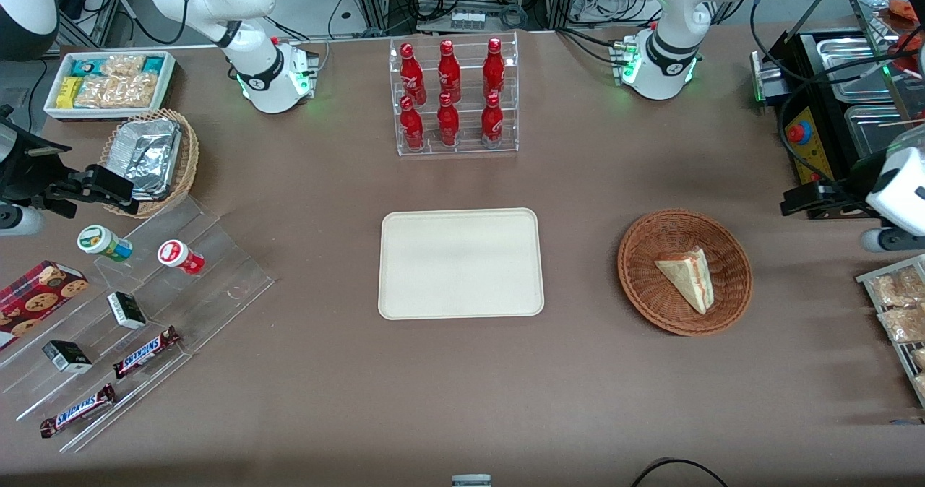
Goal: Place sandwich from basket to tray
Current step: 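Move the left gripper down toward the sandwich in the wicker basket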
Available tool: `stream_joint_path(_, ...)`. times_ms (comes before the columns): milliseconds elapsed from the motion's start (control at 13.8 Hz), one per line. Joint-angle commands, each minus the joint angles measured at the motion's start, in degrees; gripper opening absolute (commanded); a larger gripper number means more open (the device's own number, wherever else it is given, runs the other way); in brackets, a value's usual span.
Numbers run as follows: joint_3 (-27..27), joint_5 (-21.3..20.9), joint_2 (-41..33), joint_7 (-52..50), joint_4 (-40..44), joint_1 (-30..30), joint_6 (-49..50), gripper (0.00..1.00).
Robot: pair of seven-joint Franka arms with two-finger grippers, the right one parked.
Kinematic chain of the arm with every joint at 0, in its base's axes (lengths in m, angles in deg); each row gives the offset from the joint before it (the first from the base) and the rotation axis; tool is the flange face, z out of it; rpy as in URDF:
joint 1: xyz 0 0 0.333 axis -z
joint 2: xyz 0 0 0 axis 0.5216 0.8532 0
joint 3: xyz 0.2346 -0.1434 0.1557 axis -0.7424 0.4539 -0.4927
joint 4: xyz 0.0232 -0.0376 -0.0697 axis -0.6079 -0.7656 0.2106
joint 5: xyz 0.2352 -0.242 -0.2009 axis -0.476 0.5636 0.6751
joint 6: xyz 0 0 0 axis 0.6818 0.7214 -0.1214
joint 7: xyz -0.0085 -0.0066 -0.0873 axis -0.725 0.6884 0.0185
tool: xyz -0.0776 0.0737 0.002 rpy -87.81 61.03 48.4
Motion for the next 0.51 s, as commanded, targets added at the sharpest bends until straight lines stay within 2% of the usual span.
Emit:
stream_joint_path(0,1.7,-0.2,-0.1,-0.8,1.5,0.1,0.9,1.0)
stream_joint_path(217,2.0,-1.8,0.8,-1.3,0.7,0.1,-0.1,1.0)
stream_joint_path(434,1.9,-2.8,0.8,-3.9,-5.0,0.1,-5.1,1.0)
